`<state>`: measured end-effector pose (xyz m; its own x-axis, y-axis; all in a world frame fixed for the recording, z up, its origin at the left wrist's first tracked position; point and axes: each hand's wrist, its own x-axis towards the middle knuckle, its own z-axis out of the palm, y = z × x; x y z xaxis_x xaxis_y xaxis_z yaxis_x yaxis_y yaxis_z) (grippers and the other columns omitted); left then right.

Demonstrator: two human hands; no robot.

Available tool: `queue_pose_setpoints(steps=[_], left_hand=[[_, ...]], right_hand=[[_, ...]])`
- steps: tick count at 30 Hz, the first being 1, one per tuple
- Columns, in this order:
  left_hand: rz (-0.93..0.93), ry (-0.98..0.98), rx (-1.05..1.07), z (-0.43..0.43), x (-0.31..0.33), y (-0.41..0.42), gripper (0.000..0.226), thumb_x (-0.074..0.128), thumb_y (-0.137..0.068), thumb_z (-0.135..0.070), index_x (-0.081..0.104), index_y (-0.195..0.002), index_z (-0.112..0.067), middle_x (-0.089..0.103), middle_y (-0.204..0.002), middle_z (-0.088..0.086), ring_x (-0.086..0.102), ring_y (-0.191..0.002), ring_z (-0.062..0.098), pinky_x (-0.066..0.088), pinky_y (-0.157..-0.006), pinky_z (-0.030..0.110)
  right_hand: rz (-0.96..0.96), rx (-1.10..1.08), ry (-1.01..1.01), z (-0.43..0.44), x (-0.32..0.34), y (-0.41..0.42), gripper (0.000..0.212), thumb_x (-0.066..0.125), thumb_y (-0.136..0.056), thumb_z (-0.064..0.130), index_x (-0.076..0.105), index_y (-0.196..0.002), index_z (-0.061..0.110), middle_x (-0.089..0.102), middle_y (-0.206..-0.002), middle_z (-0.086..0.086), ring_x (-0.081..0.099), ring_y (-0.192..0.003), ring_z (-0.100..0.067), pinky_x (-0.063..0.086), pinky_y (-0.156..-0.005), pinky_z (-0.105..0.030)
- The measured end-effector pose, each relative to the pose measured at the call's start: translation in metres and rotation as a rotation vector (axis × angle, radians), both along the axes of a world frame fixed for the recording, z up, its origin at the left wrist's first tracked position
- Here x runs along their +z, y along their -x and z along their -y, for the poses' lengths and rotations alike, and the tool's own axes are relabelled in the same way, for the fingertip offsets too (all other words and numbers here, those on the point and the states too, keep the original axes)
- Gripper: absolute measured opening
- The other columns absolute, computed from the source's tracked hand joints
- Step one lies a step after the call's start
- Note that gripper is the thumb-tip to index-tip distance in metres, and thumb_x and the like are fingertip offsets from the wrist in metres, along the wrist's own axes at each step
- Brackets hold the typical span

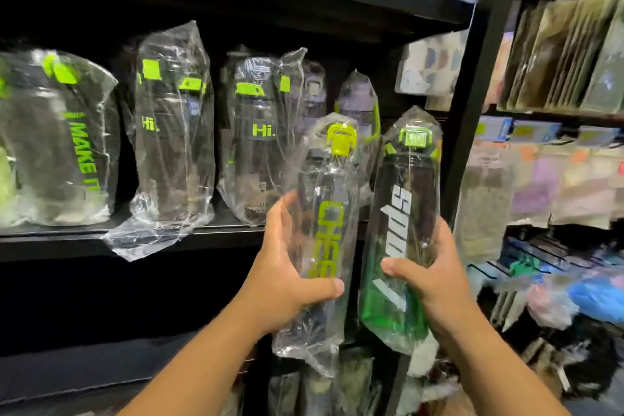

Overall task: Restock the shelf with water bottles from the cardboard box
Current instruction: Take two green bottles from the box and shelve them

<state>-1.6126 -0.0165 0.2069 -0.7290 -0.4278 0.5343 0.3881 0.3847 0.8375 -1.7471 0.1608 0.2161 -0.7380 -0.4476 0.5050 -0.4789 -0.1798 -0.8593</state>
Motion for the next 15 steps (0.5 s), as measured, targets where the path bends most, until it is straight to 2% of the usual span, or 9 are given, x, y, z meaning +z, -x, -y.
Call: queue_pose_setpoints(steps=[2, 4, 6, 7, 9, 10, 11, 13, 15], left_hand=[[-0.027, 0.021, 0.05, 0.001, 0.013, 0.014, 0.115, 0.093, -0.052, -0.035, 0.021, -0.135, -0.07, 0.019, -0.161, -0.023, 0.019, -0.15, 0.001, 0.025, -0.123, 0.047], [-0.04, 0.05, 0.092, 0.003, 0.027, 0.027, 0.114, 0.092, -0.053, -0.037, 0.018, -0.134, -0.07, 0.019, -0.158, -0.027, 0.019, -0.148, -0.004, 0.024, -0.123, 0.043], [-0.074, 0.103, 0.126, 0.006, 0.04, 0.041, 0.114, 0.093, -0.056, -0.036, 0.016, -0.134, -0.068, 0.015, -0.156, -0.033, 0.019, -0.148, -0.003, 0.026, -0.122, 0.036], [-0.087, 0.131, 0.146, 0.008, 0.046, 0.048, 0.115, 0.094, -0.058, -0.033, 0.014, -0.134, -0.067, 0.013, -0.153, -0.036, 0.018, -0.147, -0.004, 0.025, -0.119, 0.027], [-0.102, 0.179, 0.186, 0.012, 0.058, 0.064, 0.118, 0.095, -0.063, -0.021, 0.011, -0.135, -0.061, 0.009, -0.143, -0.044, 0.019, -0.14, -0.011, 0.022, -0.105, 0.001], [-0.106, 0.196, 0.201, 0.014, 0.064, 0.072, 0.117, 0.094, -0.066, -0.016, 0.011, -0.138, -0.057, 0.008, -0.14, -0.046, 0.02, -0.135, -0.015, 0.02, -0.097, -0.007], [-0.107, 0.212, 0.211, 0.017, 0.069, 0.079, 0.117, 0.093, -0.067, -0.014, 0.01, -0.14, -0.052, 0.008, -0.138, -0.046, 0.02, -0.131, -0.021, 0.019, -0.092, -0.011], [-0.099, 0.242, 0.234, 0.022, 0.073, 0.093, 0.117, 0.092, -0.068, -0.013, 0.011, -0.146, -0.046, 0.009, -0.137, -0.047, 0.018, -0.121, -0.036, 0.019, -0.089, -0.012], [-0.084, 0.253, 0.259, 0.025, 0.072, 0.103, 0.118, 0.091, -0.068, -0.009, 0.012, -0.152, -0.037, 0.01, -0.139, -0.045, 0.012, -0.115, -0.043, 0.019, -0.089, -0.011]], right_hand=[[-0.044, 0.014, 0.019, 0.008, 0.014, 0.024, 0.098, 0.085, -0.059, 0.028, 0.04, -0.146, 0.034, 0.062, -0.121, 0.03, 0.06, -0.109, 0.008, 0.053, -0.082, -0.016], [-0.093, 0.01, 0.036, 0.02, 0.028, 0.042, 0.1, 0.087, -0.058, 0.032, 0.039, -0.147, 0.033, 0.06, -0.13, 0.02, 0.06, -0.116, 0.0, 0.053, -0.096, -0.033], [-0.146, -0.013, 0.068, 0.034, 0.04, 0.055, 0.105, 0.088, -0.057, 0.034, 0.037, -0.148, 0.029, 0.058, -0.136, 0.012, 0.058, -0.123, -0.005, 0.05, -0.103, -0.039], [-0.17, -0.021, 0.083, 0.04, 0.045, 0.061, 0.106, 0.089, -0.058, 0.034, 0.036, -0.149, 0.028, 0.055, -0.139, 0.012, 0.056, -0.126, -0.005, 0.049, -0.104, -0.035], [-0.212, -0.015, 0.122, 0.051, 0.055, 0.072, 0.102, 0.087, -0.061, 0.026, 0.034, -0.147, 0.03, 0.053, -0.135, 0.02, 0.053, -0.122, 0.006, 0.046, -0.098, -0.015], [-0.231, -0.011, 0.142, 0.055, 0.059, 0.077, 0.099, 0.086, -0.061, 0.023, 0.033, -0.145, 0.032, 0.052, -0.132, 0.023, 0.053, -0.12, 0.01, 0.044, -0.094, -0.011], [-0.24, -0.015, 0.156, 0.058, 0.063, 0.082, 0.099, 0.086, -0.061, 0.023, 0.033, -0.144, 0.031, 0.052, -0.133, 0.02, 0.053, -0.12, 0.01, 0.045, -0.095, -0.013], [-0.253, -0.035, 0.162, 0.066, 0.063, 0.093, 0.103, 0.087, -0.06, 0.032, 0.033, -0.146, 0.031, 0.052, -0.14, 0.006, 0.052, -0.128, -0.004, 0.046, -0.104, -0.029], [-0.264, -0.046, 0.13, 0.073, 0.059, 0.1, 0.106, 0.088, -0.056, 0.047, 0.029, -0.144, 0.049, 0.044, -0.148, 0.001, 0.045, -0.137, -0.013, 0.042, -0.112, -0.041]])
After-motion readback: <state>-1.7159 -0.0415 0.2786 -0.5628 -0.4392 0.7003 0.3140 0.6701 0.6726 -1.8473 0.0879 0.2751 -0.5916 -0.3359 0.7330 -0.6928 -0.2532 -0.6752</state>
